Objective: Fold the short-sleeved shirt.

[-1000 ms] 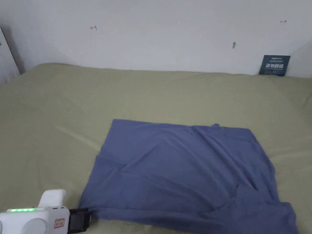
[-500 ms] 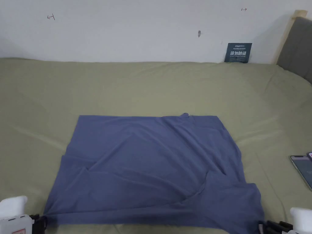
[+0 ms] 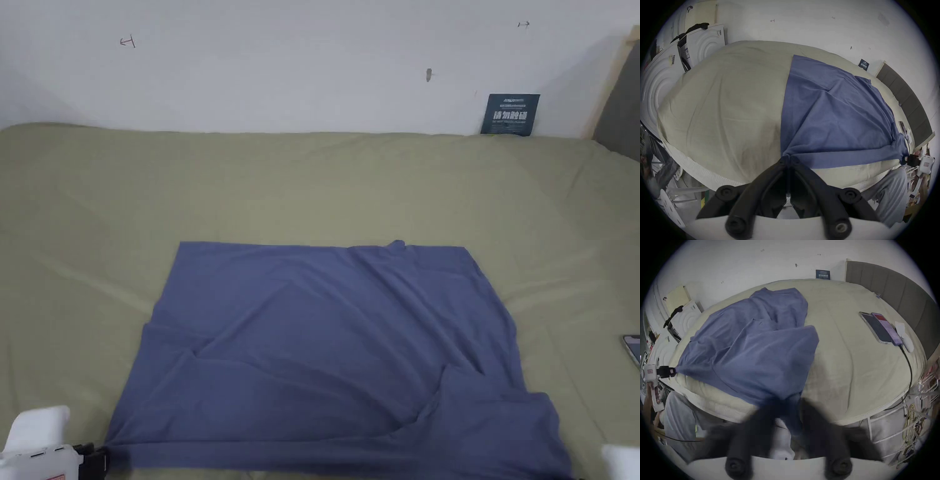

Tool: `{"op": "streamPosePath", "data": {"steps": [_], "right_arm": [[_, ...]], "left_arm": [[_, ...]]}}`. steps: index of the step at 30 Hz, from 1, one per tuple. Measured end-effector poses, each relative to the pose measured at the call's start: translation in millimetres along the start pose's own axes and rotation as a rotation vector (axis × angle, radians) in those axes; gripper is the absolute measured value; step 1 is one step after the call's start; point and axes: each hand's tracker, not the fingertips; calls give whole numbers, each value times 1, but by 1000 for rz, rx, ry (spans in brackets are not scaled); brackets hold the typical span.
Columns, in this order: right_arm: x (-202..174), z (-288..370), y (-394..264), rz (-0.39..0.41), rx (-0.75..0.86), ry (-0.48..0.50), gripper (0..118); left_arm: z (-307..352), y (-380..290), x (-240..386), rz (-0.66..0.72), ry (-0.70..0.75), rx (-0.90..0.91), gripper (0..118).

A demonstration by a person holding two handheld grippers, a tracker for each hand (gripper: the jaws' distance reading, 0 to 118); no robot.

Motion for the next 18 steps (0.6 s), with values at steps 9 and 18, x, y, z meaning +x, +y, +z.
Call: {"op": "streamPosePath", "data": {"steps": [9, 18], "right_arm": [[-7, 20, 25, 19, 70, 2, 2], [-13, 17, 98, 72, 130, -6, 2]], "left_arm": [[14, 14, -3, -25, -14, 31, 0], [18, 78, 7, -74, -37, 93, 0]]}}
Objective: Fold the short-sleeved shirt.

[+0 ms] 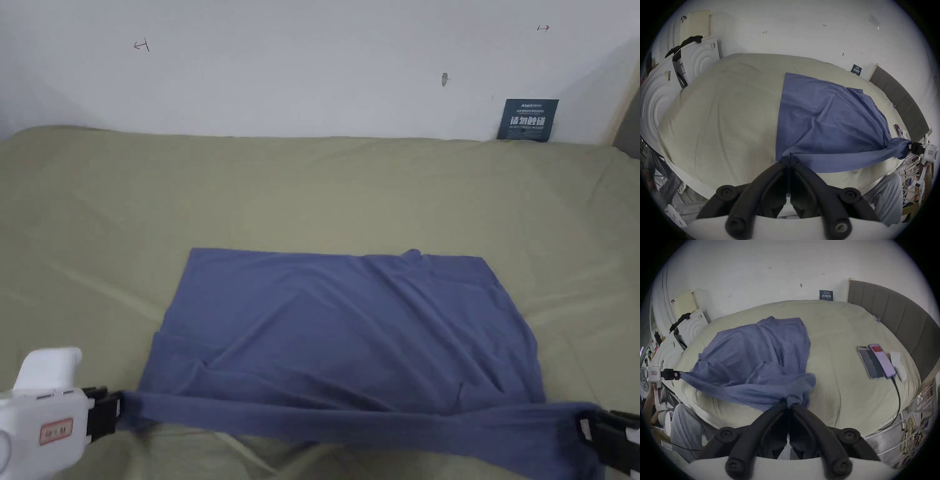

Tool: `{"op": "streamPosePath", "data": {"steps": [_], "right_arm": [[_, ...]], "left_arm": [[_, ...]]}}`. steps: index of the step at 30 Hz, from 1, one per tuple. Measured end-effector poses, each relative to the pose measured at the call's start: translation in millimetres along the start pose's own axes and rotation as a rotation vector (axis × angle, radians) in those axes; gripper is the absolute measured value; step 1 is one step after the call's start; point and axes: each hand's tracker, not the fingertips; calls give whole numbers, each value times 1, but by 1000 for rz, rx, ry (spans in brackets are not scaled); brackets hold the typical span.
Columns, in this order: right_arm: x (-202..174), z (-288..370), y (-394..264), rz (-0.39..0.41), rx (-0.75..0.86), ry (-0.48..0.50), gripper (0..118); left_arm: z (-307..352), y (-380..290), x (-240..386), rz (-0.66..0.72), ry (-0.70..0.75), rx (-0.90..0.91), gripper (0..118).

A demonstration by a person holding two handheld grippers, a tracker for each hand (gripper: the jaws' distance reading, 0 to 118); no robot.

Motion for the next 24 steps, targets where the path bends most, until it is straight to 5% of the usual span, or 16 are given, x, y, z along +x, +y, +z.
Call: {"op": "streamPosePath", "data": {"steps": [12, 22, 23, 24], "right_arm": [[5, -96, 113, 20, -26, -18, 2], [24, -180, 128, -30, -146, -25, 5], [24, -181, 125, -36, -142, -29, 30], [24, -180, 123, -42, -143, -28, 64]], "left_arm": [[-88, 107, 11, -26, -14, -29, 0], [-165, 126, 12, 1, -26, -128, 1], [-168, 123, 11, 4, -25, -133, 23], [-168, 121, 11, 5, -22, -134, 66]]}}
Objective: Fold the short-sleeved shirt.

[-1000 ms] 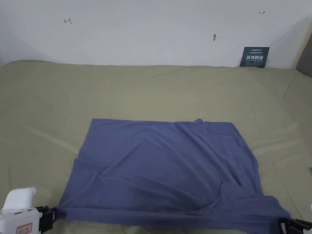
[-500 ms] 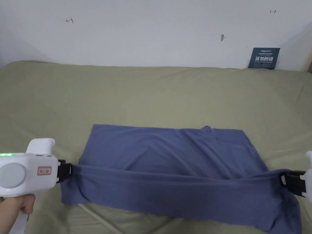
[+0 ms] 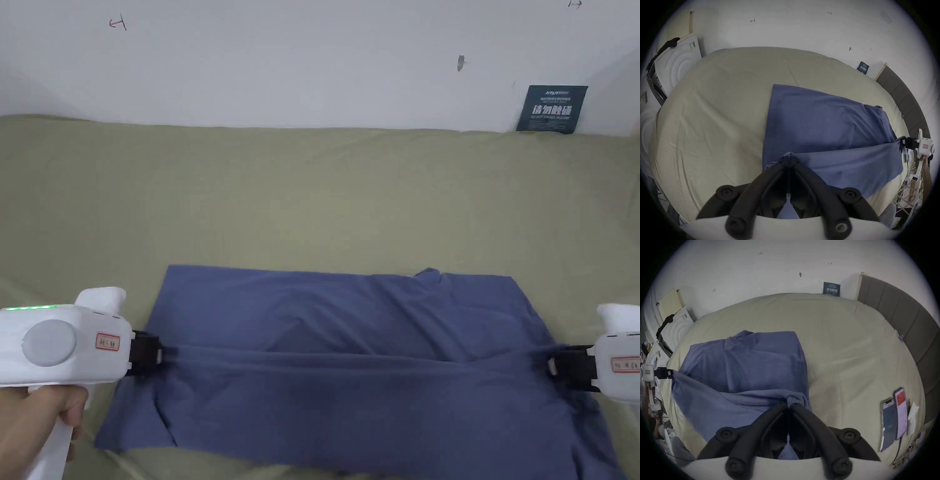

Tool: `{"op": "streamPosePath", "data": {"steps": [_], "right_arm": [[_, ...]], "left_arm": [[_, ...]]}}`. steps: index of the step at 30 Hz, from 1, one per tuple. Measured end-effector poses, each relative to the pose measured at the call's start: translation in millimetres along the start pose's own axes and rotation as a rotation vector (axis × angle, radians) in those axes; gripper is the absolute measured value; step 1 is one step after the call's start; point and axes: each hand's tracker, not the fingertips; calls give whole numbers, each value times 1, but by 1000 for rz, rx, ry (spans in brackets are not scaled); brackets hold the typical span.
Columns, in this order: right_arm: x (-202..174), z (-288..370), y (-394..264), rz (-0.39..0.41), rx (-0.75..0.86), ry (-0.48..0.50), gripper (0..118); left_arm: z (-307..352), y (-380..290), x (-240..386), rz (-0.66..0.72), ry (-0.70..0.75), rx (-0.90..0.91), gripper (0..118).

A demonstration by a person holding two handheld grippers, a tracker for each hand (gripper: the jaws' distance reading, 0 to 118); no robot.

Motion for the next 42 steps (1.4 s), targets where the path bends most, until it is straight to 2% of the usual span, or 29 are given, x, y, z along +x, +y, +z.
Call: {"op": "streamPosePath", "data": {"steps": [1, 2, 5, 6, 7, 8, 9, 10, 11, 13, 14, 22, 23, 25, 26, 32, 33, 34, 36, 38, 40, 41, 42], "right_arm": [[0, 1, -3, -12, -11, 3, 93], [1, 3, -8, -18, -8, -3, 107], [1, 27, -27, -33, 35, 10, 107], [1, 36, -35, -45, 51, 8, 105], [-1, 45, -43, -46, 57, 7, 102], [-3, 55, -52, -44, 69, 15, 83], [-7, 66, -61, -35, 102, 9, 56], [-10, 74, -69, -20, 140, -10, 22], [-13, 81, -78, -13, 163, -19, 2], [-16, 94, -92, -35, 219, -60, 2], [-18, 97, -96, -24, 195, -37, 2], [-16, 108, -108, -39, 184, -27, 2], [-17, 108, -108, -41, 179, -25, 2], [-18, 109, -110, -36, 178, -28, 2], [-17, 106, -112, -36, 177, -28, 2], [-14, 96, -115, -62, 148, -19, 2], [-12, 93, -116, -59, 141, -19, 2], [-11, 91, -117, -60, 134, -19, 2], [-9, 88, -118, -64, 124, -18, 2], [-2, 83, -120, -65, 122, -22, 2], [1, 81, -119, -75, 117, -14, 2], [2, 80, -118, -78, 113, -9, 6], [2, 78, -117, -80, 112, -4, 27]], "left_arm": [[0, -4, -1, 2, 3, 4, 103], [1, -8, -3, -1, 1, 3, 118], [26, -23, -5, 23, -4, 37, 114], [36, -31, -4, 26, 3, 48, 109], [45, -39, -3, 35, 19, 81, 100], [56, -46, -3, 20, 21, 100, 78], [64, -56, -1, 11, 30, 118, 53], [70, -64, 2, 12, 46, 132, 19], [75, -72, 1, 16, 42, 131, 0], [83, -86, -1, 47, 36, 175, 0], [85, -90, -2, 41, 28, 157, 0], [80, -89, -11, 50, 8, 126, 1], [77, -88, -11, 50, 12, 122, 29], [66, -86, -12, 41, 21, 107, 105], [59, -84, -12, 35, 20, 87, 118], [26, -70, -14, 32, 66, 35, 116], [20, -68, -15, 30, 85, 26, 112], [17, -67, -16, 27, 88, 16, 98], [18, -75, -4, 23, 90, 3, 0], [21, -79, -3, 56, 37, 39, 1], [19, -76, -4, 44, 54, 19, 1], [18, -76, -3, 35, 60, 19, 1], [20, -75, -4, 35, 59, 17, 1]]}}
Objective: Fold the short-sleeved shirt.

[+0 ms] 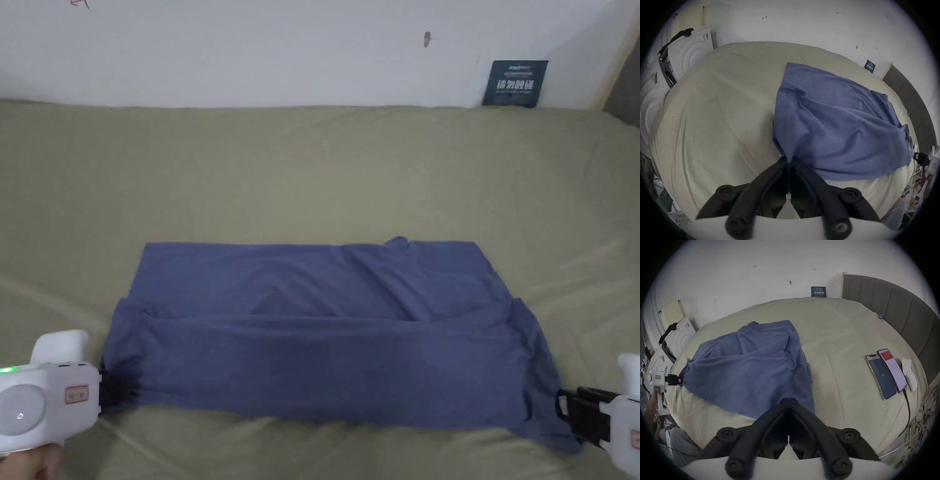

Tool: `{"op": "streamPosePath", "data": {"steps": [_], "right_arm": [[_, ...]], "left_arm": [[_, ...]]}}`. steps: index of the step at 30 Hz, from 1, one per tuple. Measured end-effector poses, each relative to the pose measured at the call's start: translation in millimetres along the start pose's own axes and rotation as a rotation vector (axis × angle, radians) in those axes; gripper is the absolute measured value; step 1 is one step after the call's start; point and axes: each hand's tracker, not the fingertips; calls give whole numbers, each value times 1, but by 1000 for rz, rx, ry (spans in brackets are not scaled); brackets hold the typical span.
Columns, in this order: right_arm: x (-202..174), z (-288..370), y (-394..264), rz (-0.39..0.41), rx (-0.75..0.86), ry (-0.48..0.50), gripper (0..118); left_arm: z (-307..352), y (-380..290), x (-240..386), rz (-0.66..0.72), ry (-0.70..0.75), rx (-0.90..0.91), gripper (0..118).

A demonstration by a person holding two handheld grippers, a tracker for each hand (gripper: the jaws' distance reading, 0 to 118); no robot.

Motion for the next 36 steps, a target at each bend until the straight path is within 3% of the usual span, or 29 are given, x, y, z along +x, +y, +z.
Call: {"op": "streamPosePath", "data": {"steps": [2, 3, 5, 9, 10, 11, 13, 14, 17, 25, 36], "right_arm": [[-1, -4, 5, 1, -13, 20, 93], [-2, -9, 7, -7, -28, 26, 107], [-6, -21, 8, -25, -87, 91, 110], [-11, -53, 5, 65, -178, 2, 109], [-10, -55, 5, 69, -192, 8, 101], [-9, -53, 4, 59, -169, 21, 68], [-8, -46, 5, 35, -137, 57, 12], [-9, -42, 6, 4, -119, 88, 9], [-14, -31, 11, 54, -114, 58, 9], [-18, 12, 10, 96, -64, 56, 9], [-6, 64, -78, 61, -130, 79, 9]], "left_arm": [[-1, 2, -2, 2, -2, -4, 1], [-1, 3, -2, 0, -2, -4, 1], [-1, 4, -3, -4, -1, -7, 1], [-1, 3, 2, -10, 10, -7, 1], [-2, 2, 1, -11, 9, -8, 1], [-2, 3, 0, -9, 8, -9, 1], [2, 5, -2, -11, 0, -14, 1], [4, 4, 0, -16, -1, -14, 1], [12, 6, -1, -28, -1, -14, 1], [55, -12, -3, -35, 7, 20, 1], [104, -115, -24, 21, -11, -30, 1]]}}
